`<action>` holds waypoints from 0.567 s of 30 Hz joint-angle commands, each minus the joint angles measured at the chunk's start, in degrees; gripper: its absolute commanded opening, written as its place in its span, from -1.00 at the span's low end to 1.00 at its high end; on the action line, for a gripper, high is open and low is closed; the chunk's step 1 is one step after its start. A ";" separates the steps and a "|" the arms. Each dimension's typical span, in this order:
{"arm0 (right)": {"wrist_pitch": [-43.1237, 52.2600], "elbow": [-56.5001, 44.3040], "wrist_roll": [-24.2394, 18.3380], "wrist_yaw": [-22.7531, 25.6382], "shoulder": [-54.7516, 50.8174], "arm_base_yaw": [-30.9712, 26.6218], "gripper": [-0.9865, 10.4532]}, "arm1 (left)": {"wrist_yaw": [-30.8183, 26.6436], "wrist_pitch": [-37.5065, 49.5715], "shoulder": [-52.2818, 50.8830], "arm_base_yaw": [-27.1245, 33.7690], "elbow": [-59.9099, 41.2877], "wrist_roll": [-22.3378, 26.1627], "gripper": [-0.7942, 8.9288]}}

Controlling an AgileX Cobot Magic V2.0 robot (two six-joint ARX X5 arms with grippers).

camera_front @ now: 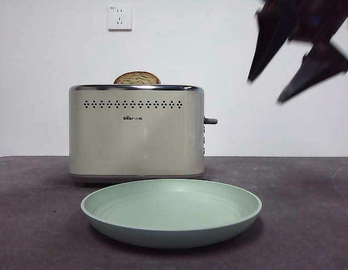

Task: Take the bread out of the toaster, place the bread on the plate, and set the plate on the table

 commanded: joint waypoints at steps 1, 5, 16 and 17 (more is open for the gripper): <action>0.42 0.15 -2.16 0.31 4.83 0.83 -0.28 | -0.61 -0.15 -2.86 -0.11 0.04 -1.22 -0.85; 2.71 0.13 -2.32 0.17 10.95 1.40 -0.28 | -1.77 -2.71 -6.25 -0.11 0.04 -1.25 -0.85; 4.20 0.13 -3.74 -0.20 21.86 4.17 -0.28 | -2.05 -5.14 -11.17 -0.11 0.04 -1.25 -0.85; 4.28 0.13 -3.76 -0.17 22.29 4.57 -0.28 | -2.27 -5.20 -11.19 -0.11 0.04 -1.27 -0.85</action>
